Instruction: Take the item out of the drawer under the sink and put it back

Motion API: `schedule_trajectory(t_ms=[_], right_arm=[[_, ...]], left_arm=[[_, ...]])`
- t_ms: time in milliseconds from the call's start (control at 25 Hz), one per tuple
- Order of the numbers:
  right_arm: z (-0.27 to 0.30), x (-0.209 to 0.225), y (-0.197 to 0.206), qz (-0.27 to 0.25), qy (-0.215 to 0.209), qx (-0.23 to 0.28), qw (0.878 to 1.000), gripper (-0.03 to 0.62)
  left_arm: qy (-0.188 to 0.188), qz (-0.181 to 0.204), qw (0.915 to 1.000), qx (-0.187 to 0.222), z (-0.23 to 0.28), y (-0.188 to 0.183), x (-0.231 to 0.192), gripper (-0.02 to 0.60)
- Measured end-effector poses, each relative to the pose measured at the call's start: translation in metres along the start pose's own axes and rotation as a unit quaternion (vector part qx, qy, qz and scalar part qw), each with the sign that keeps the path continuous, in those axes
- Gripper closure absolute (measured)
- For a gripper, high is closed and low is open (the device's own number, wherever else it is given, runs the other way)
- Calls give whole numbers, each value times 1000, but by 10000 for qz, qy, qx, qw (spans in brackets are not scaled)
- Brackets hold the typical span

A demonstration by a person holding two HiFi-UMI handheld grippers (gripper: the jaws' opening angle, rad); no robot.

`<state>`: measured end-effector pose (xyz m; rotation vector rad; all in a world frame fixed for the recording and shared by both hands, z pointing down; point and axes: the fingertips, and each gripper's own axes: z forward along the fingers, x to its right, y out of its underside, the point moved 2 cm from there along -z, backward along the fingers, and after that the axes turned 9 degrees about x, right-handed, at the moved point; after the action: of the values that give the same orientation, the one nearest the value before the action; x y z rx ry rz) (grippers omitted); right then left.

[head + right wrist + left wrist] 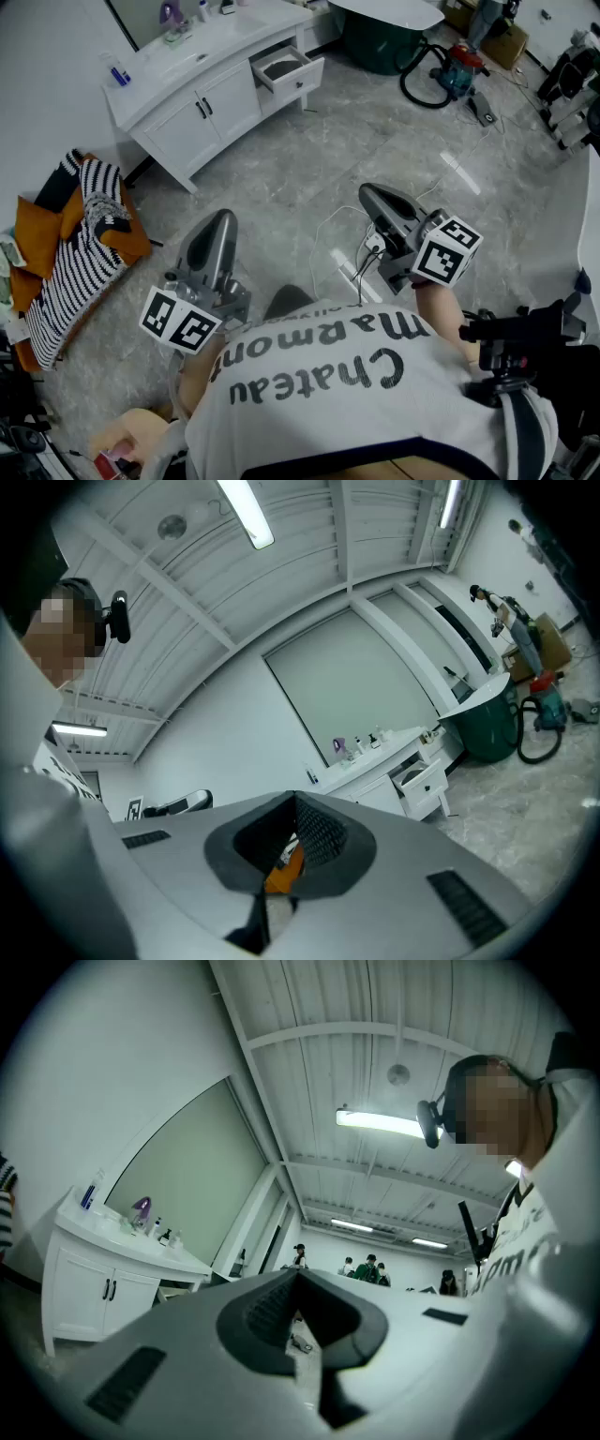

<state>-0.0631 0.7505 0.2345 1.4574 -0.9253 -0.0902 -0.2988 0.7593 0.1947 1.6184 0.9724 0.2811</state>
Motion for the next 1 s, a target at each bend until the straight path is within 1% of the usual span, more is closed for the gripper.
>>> schedule_trajectory(t_ms=[280, 400, 520, 600, 680, 760, 880, 1000], right_arm=[[2, 0, -1, -52, -62, 18, 10000, 583], [1, 2, -7, 19, -141, 178, 9997, 583], [-2, 3, -10, 175, -397, 401, 9983, 582], [-3, 5, -10, 76, -422, 424, 9982, 582], [-4, 12, -9, -114, -276, 377, 9988, 582], [-5, 21, -11, -188, -110, 316, 9993, 582], [-7, 36, -17, 52, 5, 327, 9995, 582], [6, 46, -24, 307, -17, 298, 9991, 582]], left_arm=[[11, 56, 10000, 59, 3, -2, -1, 572], [16, 89, 9999, 93, 4, -1, 1, 572], [-74, 26, 9995, 292, 1, 0, -5, 572], [-122, 60, 9989, 442, 0, 0, -9, 572], [-93, 263, 9985, 473, 2, 0, -7, 572], [-6, 525, 9974, 496, 6, -1, 0, 572], [123, 925, 9943, 513, 12, 1, 14, 572], [144, 1217, 9921, 259, 27, 0, 12, 572]])
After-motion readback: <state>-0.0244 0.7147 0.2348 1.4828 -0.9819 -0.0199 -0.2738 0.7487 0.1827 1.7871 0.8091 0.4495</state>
